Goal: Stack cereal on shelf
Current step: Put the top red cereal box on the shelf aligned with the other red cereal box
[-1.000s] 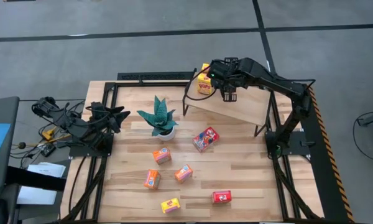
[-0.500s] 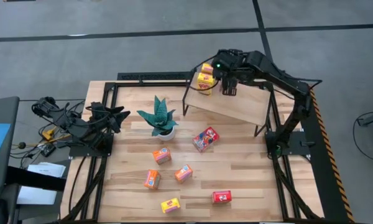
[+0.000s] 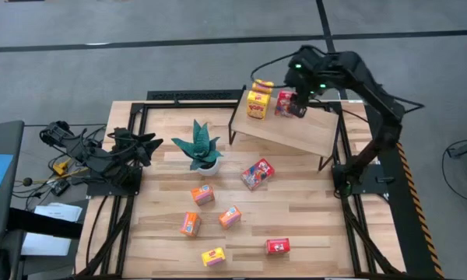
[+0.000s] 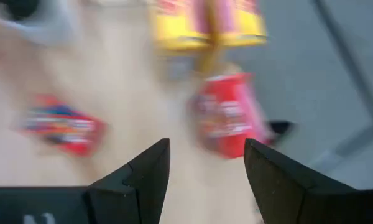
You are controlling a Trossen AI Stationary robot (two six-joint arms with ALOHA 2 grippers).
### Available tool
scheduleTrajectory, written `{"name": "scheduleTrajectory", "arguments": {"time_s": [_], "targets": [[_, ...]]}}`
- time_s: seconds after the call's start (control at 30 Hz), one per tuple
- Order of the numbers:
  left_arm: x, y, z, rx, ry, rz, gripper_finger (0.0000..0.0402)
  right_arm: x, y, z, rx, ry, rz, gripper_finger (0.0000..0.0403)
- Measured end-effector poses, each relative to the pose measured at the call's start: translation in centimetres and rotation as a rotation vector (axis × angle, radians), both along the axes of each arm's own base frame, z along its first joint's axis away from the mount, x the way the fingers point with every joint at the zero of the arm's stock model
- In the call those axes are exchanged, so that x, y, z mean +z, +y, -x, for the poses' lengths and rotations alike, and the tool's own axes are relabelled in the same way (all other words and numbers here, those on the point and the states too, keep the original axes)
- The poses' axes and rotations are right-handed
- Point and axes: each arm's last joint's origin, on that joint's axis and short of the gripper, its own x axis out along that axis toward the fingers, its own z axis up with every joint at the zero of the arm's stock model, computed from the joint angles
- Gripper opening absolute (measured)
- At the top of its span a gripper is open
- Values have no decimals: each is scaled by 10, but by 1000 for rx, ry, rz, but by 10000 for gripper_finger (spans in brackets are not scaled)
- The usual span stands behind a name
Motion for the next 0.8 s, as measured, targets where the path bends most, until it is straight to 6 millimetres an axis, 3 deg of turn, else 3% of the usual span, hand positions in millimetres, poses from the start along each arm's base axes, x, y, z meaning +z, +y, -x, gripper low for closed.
{"name": "scheduleTrajectory", "arguments": {"time_s": [0.17, 0.33, 0.47, 0.63, 0.8], "targets": [[0, 0, 0, 1, -3, 4, 293, 20, 45, 12, 117, -176, -127, 222], [0, 0, 0, 2, -9, 11, 293, 7, 83, 5, 145, -145, -188, 217], [0, 0, 0, -2, -13, 19, 293, -28, 109, -7, 184, -76, -242, 218], [-1, 0, 0, 0, -12, 25, 293, -88, 143, -33, 433, -71, -194, 218], [-1, 0, 0, -4, -12, 27, 293, -135, 149, -63, 570, -56, -136, 224]]}}
